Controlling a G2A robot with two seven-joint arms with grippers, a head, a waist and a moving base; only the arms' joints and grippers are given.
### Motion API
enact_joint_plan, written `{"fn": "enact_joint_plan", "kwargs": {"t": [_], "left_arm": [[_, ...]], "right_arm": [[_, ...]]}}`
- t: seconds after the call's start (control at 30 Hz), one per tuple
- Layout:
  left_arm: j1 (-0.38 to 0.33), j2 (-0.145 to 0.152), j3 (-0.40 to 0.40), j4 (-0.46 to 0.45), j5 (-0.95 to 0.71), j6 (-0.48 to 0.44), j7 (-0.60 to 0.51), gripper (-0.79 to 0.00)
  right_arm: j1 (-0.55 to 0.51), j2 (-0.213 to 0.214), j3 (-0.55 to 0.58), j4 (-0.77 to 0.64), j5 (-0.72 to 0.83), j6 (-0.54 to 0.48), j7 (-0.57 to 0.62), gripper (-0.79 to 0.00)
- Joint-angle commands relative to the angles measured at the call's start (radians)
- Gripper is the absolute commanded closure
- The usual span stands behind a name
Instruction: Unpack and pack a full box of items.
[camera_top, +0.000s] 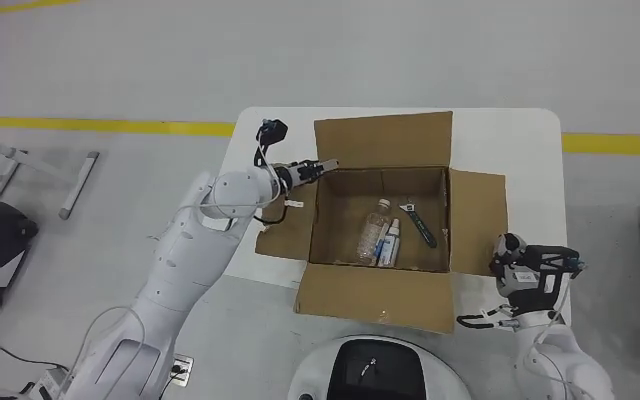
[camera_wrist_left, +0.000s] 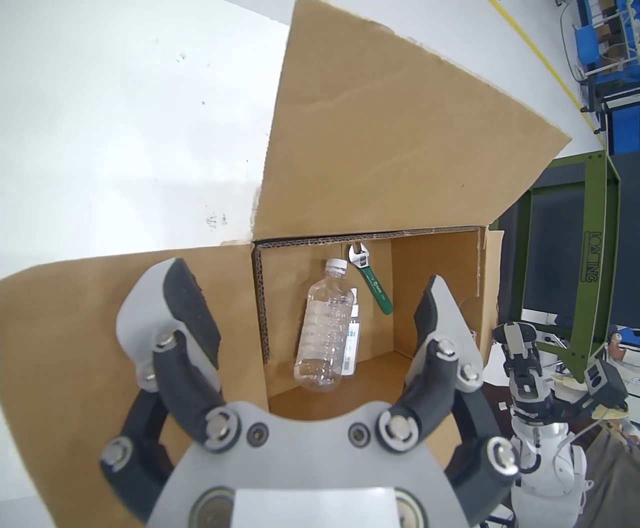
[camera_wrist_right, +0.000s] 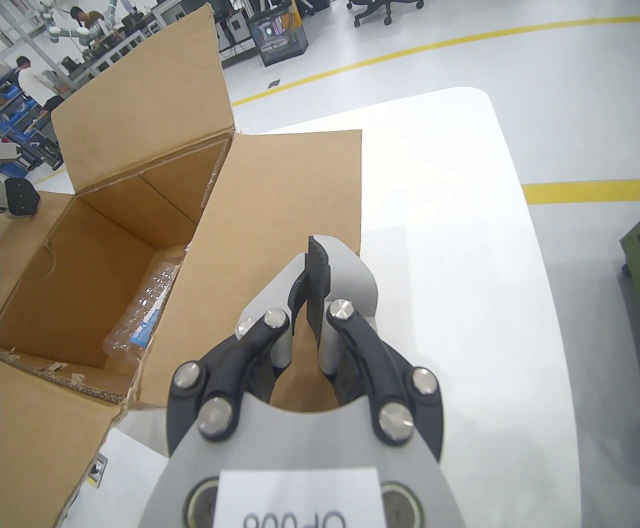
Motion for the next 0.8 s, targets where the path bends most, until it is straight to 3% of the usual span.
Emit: {"fn": "enact_joint_plan", "kwargs": {"t": [0.0,0.23,0.43,0.77], "left_arm": [[-0.002,-0.002,0.0,0.008,-0.034,-0.005,0.0,-0.785],[0.011,-0.005,0.014,-0.093,-0.146,-0.048,-0.099,-0.785],[0.004,-0.011,0.107,-0.165,-0.087,-0.013,-0.121,-0.785],[-0.074,-0.042,0.287,-0.101,0.054,0.116,-0.061,-0.785]], "right_arm": [[-0.001,-0.001,0.0,-0.001,0.004,-0.001,-0.002,0.0],[-0.027,0.001,0.026,-0.063,-0.006,-0.015,-0.046,0.0],[-0.035,0.001,0.044,-0.079,-0.017,-0.016,-0.06,0.0],[-0.052,0.001,0.07,-0.085,-0.038,-0.017,-0.084,0.0]]}}
